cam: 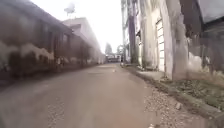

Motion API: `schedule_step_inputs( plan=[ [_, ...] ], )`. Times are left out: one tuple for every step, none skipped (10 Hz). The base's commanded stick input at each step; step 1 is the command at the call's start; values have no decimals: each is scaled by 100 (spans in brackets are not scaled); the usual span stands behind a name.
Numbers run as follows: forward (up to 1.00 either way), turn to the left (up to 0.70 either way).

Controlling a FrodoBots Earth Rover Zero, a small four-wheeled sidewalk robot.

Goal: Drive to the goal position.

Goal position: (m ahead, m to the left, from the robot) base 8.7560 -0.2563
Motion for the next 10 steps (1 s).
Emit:
schedule_step_inputs(
  plan=[
    [50, 1],
    [50, 1],
    [50, 1],
    [50, 1],
    [50, 1],
    [50, 1],
    [50, 1],
    [50, 1],
    [50, 1],
    [50, 1]
  ],
)
